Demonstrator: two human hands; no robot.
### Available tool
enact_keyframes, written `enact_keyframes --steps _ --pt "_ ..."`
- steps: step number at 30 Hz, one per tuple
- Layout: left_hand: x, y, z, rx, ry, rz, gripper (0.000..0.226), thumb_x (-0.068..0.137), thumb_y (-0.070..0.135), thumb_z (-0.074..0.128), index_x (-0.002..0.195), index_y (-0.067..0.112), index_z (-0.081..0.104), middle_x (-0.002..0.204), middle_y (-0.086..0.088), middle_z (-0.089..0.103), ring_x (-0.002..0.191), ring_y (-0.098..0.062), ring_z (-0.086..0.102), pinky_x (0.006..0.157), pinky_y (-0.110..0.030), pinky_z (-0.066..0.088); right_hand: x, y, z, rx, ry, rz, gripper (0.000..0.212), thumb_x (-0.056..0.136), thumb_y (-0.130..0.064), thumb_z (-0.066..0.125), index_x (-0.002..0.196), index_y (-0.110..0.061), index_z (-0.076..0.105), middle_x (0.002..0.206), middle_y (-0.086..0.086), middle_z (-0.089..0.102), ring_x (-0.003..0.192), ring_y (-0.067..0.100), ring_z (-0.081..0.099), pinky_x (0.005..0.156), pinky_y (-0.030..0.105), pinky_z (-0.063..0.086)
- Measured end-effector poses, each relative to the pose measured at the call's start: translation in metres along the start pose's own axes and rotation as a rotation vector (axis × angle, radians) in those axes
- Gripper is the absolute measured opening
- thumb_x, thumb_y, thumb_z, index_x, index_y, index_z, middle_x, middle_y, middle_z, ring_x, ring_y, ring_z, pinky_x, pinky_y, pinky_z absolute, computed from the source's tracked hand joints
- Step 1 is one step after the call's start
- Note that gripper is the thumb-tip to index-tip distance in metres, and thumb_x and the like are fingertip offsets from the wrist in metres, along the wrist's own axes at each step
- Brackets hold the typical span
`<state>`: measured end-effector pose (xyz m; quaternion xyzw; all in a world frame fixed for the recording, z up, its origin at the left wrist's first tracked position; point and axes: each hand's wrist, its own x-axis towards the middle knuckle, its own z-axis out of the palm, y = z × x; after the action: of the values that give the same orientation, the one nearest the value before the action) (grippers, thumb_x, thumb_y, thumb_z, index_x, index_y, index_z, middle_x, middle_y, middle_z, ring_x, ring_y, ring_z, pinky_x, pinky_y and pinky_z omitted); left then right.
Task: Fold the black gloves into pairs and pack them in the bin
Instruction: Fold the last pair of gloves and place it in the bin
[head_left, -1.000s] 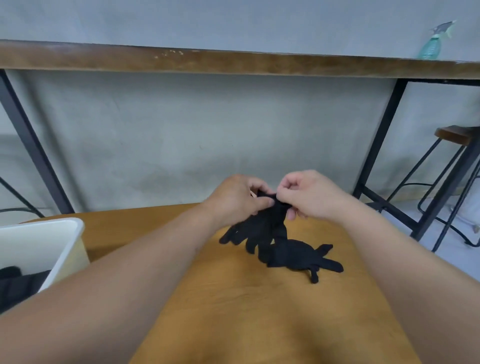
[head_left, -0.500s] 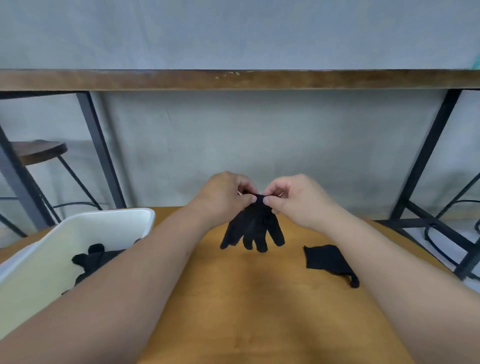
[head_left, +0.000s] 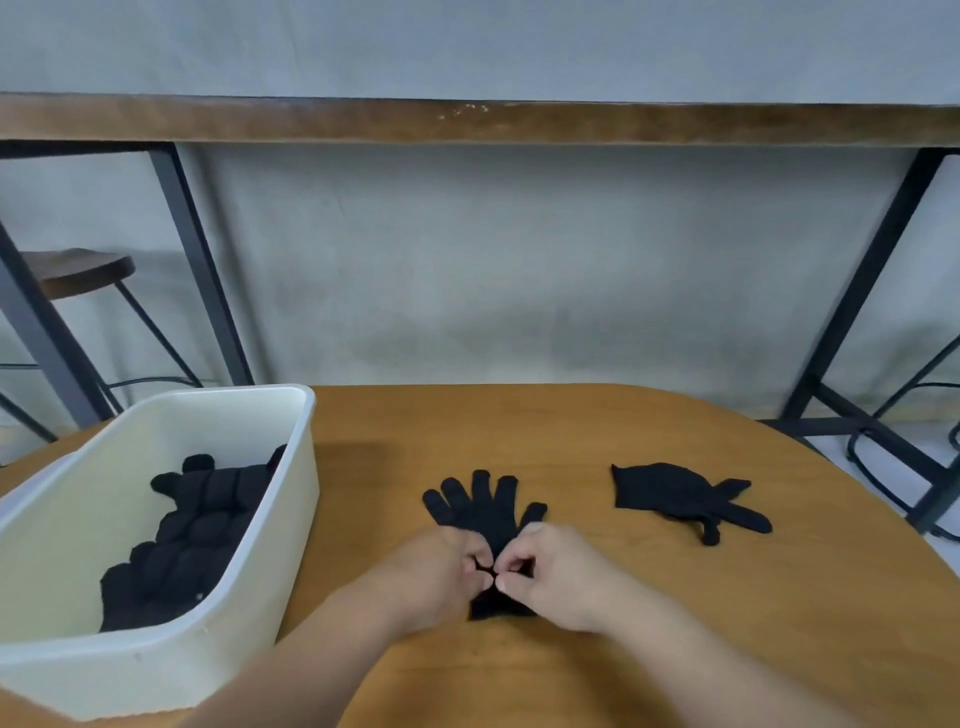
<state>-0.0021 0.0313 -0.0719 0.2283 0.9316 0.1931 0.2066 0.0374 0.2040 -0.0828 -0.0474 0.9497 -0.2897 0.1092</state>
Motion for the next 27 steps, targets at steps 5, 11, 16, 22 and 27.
enact_keyframes --steps 5,11,16,22,27 --pt "0.008 -0.002 0.015 0.107 0.018 0.003 0.003 0.093 0.031 0.053 0.096 0.030 0.055 0.091 0.005 0.061 0.080 -0.016 0.057 0.063 -0.027 0.042 -0.001 -0.001 0.012 -0.068 0.035 -0.010 0.024 0.093 -0.032 0.060 0.113 -0.026 0.070 0.104 -0.010 0.054 0.093 0.013 0.058 0.085 0.027 0.051" --pt "0.016 0.003 0.012 0.032 0.087 -0.004 0.014 0.095 0.028 0.052 0.085 0.024 0.062 0.078 0.008 0.062 0.065 -0.008 0.051 0.055 -0.019 0.038 0.009 0.027 -0.022 0.055 0.240 0.169 0.014 0.093 -0.032 0.060 0.095 -0.027 0.072 0.092 -0.012 0.065 0.084 0.010 0.063 0.079 0.030 0.056" --pt "0.033 0.025 -0.002 -0.102 0.144 0.005 0.017 0.095 0.025 0.051 0.088 0.025 0.066 0.076 0.009 0.065 0.062 -0.007 0.055 0.057 -0.021 0.046 0.032 0.084 -0.057 -0.259 0.387 0.440 0.037 0.096 -0.039 0.054 0.125 -0.017 0.062 0.126 0.002 0.050 0.081 0.021 0.063 0.069 0.033 0.055" --pt "0.063 0.052 -0.003 -0.203 0.151 0.015 0.016 0.094 0.028 0.053 0.088 0.025 0.067 0.075 0.013 0.061 0.056 -0.007 0.052 0.050 -0.020 0.041 0.040 0.111 -0.055 -0.439 0.362 0.471 0.032 0.102 -0.032 0.044 0.115 -0.012 0.065 0.114 0.002 0.052 0.083 0.022 0.063 0.068 0.032 0.052" --pt "0.076 0.067 -0.008 -0.256 0.156 0.051 0.021 0.094 0.027 0.058 0.115 0.028 0.062 0.096 0.012 0.060 0.066 -0.003 0.050 0.061 -0.018 0.043 0.031 0.099 -0.070 -0.120 0.368 0.405 0.025 0.099 -0.029 0.048 0.091 -0.016 0.067 0.077 0.001 0.063 0.063 0.018 0.057 0.056 0.029 0.046"
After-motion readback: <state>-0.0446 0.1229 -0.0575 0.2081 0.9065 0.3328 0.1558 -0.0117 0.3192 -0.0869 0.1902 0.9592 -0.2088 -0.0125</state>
